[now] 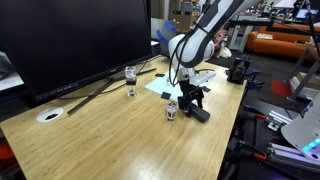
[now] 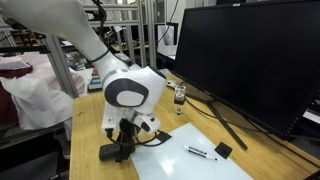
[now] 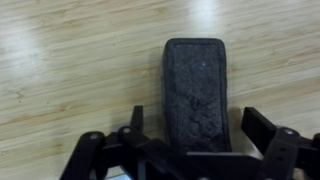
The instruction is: Wipe the whiteboard using the black eraser on the desk
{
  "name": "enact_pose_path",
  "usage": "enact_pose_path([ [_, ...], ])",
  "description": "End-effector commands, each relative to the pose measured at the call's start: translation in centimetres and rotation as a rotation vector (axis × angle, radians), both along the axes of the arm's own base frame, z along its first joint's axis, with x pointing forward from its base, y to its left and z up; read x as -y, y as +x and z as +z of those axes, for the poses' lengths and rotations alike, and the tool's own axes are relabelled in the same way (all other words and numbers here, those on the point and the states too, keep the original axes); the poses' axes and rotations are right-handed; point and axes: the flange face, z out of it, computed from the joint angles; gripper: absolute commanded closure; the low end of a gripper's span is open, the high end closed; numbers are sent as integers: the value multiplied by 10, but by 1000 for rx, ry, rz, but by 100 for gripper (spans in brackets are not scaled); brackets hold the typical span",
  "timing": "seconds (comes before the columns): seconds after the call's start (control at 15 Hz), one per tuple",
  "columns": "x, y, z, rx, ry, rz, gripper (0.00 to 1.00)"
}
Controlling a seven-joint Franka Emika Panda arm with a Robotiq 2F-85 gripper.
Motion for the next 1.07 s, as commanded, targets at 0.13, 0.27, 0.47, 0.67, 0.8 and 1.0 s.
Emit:
enact_pose_path([
  [0.13, 0, -1, 17, 30, -9, 0, 0],
  [0.27, -2, -2, 35, 70, -19, 6, 0],
  [0.47, -5, -6, 68, 115, -28, 1, 0],
  [0.67, -7, -20, 95, 152, -53, -48, 0],
  [0.8, -9, -8, 90, 136, -27, -32, 0],
  [1.0, -9, -8, 84, 127, -28, -32, 0],
])
